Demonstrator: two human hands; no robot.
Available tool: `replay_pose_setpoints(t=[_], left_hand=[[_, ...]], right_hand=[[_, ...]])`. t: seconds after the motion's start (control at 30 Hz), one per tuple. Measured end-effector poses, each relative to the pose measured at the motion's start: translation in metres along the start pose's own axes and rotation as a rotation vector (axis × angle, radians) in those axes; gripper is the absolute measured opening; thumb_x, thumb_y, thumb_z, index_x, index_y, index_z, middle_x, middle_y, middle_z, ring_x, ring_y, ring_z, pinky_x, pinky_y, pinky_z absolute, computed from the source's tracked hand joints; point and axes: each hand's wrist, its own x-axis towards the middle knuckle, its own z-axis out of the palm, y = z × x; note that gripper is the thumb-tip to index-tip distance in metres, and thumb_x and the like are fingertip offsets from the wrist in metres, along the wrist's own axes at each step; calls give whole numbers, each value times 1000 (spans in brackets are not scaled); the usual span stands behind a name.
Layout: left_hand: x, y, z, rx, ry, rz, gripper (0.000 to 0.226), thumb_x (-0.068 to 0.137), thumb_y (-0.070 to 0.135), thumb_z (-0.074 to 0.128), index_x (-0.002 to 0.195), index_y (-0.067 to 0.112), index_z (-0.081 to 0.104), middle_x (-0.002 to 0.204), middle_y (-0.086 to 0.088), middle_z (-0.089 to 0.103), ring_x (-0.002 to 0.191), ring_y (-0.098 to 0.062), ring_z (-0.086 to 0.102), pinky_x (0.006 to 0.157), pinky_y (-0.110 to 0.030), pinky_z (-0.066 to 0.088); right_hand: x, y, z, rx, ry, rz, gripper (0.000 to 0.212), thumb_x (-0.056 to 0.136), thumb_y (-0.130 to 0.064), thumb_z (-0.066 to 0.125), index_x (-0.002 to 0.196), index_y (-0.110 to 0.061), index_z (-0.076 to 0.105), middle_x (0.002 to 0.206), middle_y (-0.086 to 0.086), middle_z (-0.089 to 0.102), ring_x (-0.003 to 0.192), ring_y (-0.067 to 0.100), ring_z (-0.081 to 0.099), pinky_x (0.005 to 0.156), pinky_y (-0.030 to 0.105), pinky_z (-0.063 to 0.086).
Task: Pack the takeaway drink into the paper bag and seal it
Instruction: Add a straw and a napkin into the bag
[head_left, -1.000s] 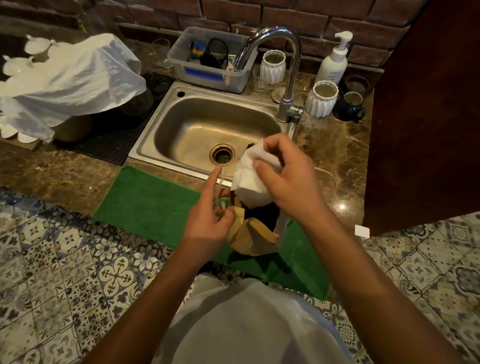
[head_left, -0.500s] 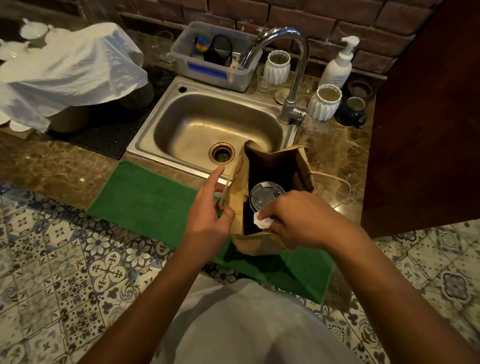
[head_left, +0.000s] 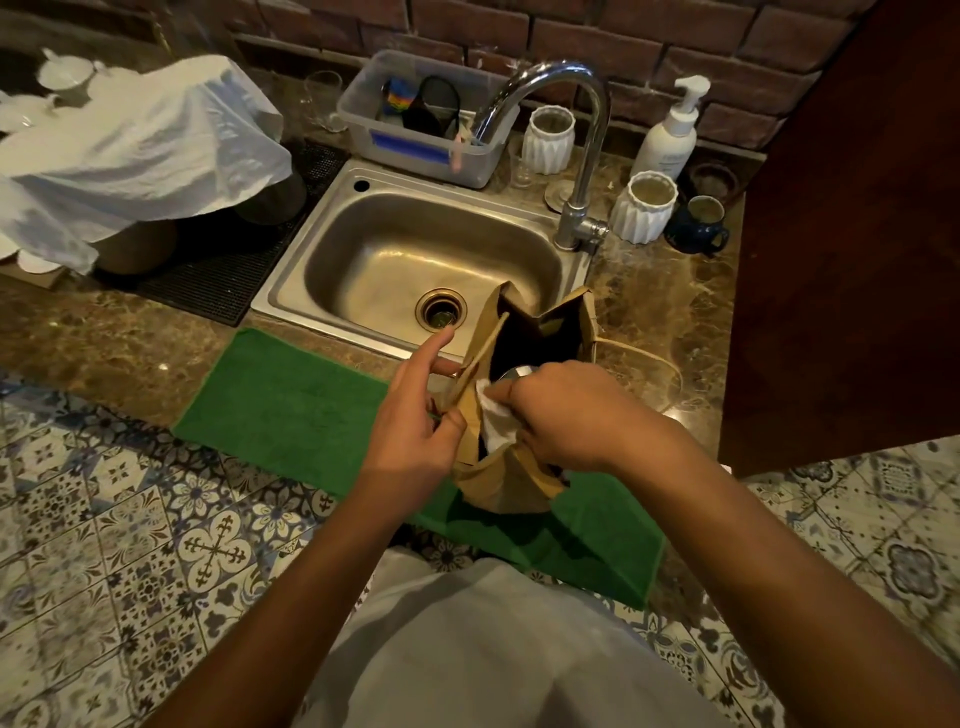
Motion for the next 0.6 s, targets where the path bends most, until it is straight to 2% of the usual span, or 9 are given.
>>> replay_pose_setpoints(t=[0.07, 0.13, 0.17, 0.2, 0.27, 0.33, 0.4, 0.5, 0.6], left_hand=[[3, -3, -3, 3, 74, -43, 68, 92, 14, 61, 146, 48, 39, 131, 7, 53, 92, -32, 66, 77, -55, 60], [7, -6, -7, 9, 132, -104, 74, 93, -5, 59, 150, 39, 41, 132, 4, 51, 95, -18, 63, 78, -37, 58], [8, -6, -9, 22, 143, -122, 76, 93, -10, 58, 151, 36, 41, 132, 4, 51, 96, -15, 61, 78, -34, 57], [8, -6, -10, 35, 148, -127, 77, 92, -11, 57, 151, 35, 42, 132, 5, 50, 99, -15, 61, 81, -36, 58], [8, -6, -10, 54, 150, -108, 77, 91, -10, 58, 149, 38, 43, 129, 8, 51, 98, -24, 63, 86, -49, 60], [7, -7, -8, 73, 139, -79, 77, 90, -8, 59, 148, 39, 43, 127, 10, 49, 101, -30, 64, 86, -56, 58], [8, -8, -8, 80, 134, -88, 76, 90, -9, 59, 149, 36, 43, 127, 10, 48, 99, -25, 63, 88, -53, 58], [9, -7, -10, 107, 127, -72, 73, 90, -12, 58, 147, 33, 46, 130, 10, 48, 91, -6, 55, 86, -31, 54], [10, -3, -14, 164, 101, -30, 66, 90, -12, 59, 141, 28, 53, 129, 8, 48, 106, -3, 53, 86, -7, 42]], right_hand=[[-5, -1, -4, 30, -101, -35, 39, 94, -16, 60, 127, -37, 65, 97, -6, 63, 92, 21, 61, 59, 28, 35], [-6, -1, -5, 25, -202, -47, 52, 94, -15, 61, 138, -43, 60, 114, -6, 69, 104, 21, 63, 68, 30, 45], [-6, -2, -5, 1, -248, -42, 58, 93, -15, 63, 142, -44, 56, 121, -5, 69, 111, 22, 63, 73, 32, 47], [-6, -4, -4, -27, -285, -33, 63, 92, -13, 64, 145, -45, 53, 126, -5, 69, 115, 23, 63, 75, 33, 48], [-5, -11, -3, -70, -308, -27, 68, 93, -12, 63, 150, -44, 47, 130, -4, 66, 119, 24, 62, 73, 33, 46], [-4, -17, -3, -44, -317, -57, 67, 94, -11, 61, 152, -41, 46, 122, -1, 65, 112, 25, 62, 64, 29, 41], [-1, -17, -2, 63, -334, -75, 60, 93, -11, 63, 146, -35, 53, 104, -2, 59, 97, 23, 60, 58, 28, 39], [1, -14, -2, -33, -273, -20, 30, 92, -14, 63, 120, -23, 68, 91, -3, 58, 91, 23, 62, 66, 35, 49], [-3, -14, -4, -109, -210, -1, 16, 97, -21, 58, 107, -20, 71, 81, -4, 54, 81, 22, 54, 62, 31, 40]])
